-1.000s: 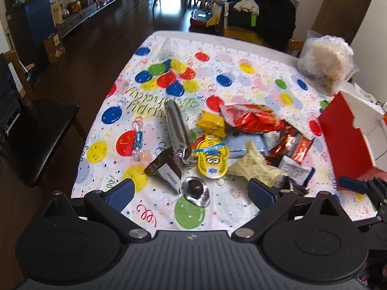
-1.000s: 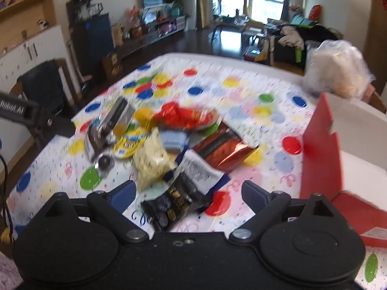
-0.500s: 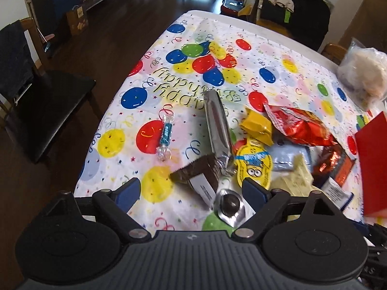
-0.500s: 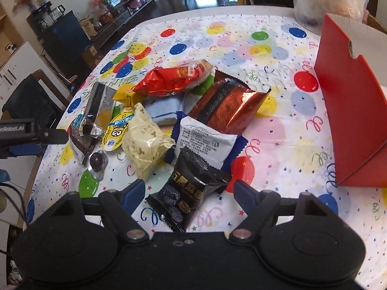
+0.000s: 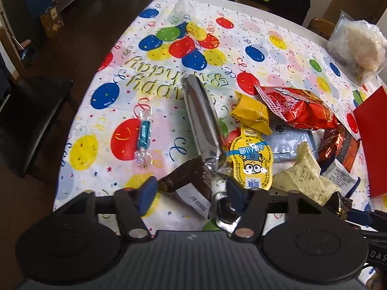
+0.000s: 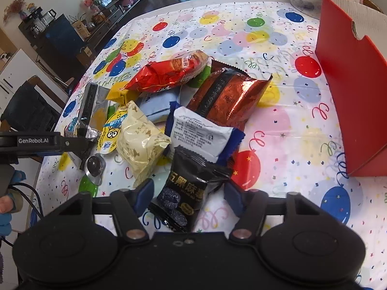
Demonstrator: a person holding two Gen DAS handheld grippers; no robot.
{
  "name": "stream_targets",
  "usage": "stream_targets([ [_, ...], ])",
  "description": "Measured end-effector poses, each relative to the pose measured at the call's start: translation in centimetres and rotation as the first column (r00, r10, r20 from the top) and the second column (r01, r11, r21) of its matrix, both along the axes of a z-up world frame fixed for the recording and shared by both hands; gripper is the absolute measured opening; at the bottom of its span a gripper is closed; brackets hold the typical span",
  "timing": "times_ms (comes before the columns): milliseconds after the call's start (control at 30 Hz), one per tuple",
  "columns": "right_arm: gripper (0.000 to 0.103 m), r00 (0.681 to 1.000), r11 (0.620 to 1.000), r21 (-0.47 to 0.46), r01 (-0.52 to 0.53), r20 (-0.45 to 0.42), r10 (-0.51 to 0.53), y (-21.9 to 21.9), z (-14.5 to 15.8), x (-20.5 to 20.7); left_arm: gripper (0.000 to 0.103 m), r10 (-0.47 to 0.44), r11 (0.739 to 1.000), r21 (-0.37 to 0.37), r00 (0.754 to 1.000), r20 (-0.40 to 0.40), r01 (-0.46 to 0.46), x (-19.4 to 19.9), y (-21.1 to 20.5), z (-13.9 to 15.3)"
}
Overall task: Organize snacks
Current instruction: 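Lower the left tool onto the brown chocolate while the right tool grasps the black snack packet, then lift the brown chocolate with the left tool while the right tool carries the black packet to the box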
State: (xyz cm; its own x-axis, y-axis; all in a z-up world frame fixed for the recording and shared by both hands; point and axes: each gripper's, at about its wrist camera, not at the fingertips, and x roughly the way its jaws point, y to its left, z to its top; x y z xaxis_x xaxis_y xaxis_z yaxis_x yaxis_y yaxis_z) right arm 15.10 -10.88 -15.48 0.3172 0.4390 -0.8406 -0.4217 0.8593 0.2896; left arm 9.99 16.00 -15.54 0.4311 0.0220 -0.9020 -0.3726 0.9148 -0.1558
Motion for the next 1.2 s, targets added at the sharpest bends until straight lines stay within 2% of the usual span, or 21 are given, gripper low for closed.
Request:
stream_targets([
  [267, 0.044, 1.0, 0.999, 0.036, 0.015, -0.023, -0.014, -0.6, 0.1, 0.0, 0.042, 0.018, 0.999, -0.028, 1.0, 0.003, -0.018, -0.2, 0.5, -0.1],
  [600, 0.037, 0.999, 0.998, 0.053, 0.043, -0.026, -0.042, -1.4, 0.7, -1.3, 0.038, 0.036, 0.998, -0.051, 0.999, 0.016, -0.035, -2.7, 0.3, 0.2],
  [667, 0.032, 0.998, 0.997, 0.063, 0.051, -0.026, -0.05, -1.6, 0.9, -1.7, 0.036, 0.036, 0.998, -0.059, 0.999, 0.02, -0.034, -3.6, 0.2, 0.4],
  [933, 0.031, 0.994, 0.992, 0.071, 0.104, 0.011, -0.105, -3.0, 2.0, -4.5, 0.029, 0.01, 0.998, -0.065, 0.999, 0.04, -0.007, -6.6, -0.7, 1.0],
  [1067, 0.031, 0.99, 0.988, 0.078, 0.132, 0.04, -0.136, -4.0, 3.0, -6.0, 0.019, -0.013, 0.997, -0.069, 0.998, 0.058, 0.017, -7.9, -1.2, 1.6],
  [1200, 0.031, 0.985, 0.984, 0.08, 0.161, 0.055, -0.166, -5.0, 3.8, -7.2, 0.018, -0.033, 0.998, -0.047, 0.998, 0.057, 0.035, -8.4, -1.6, 1.6],
])
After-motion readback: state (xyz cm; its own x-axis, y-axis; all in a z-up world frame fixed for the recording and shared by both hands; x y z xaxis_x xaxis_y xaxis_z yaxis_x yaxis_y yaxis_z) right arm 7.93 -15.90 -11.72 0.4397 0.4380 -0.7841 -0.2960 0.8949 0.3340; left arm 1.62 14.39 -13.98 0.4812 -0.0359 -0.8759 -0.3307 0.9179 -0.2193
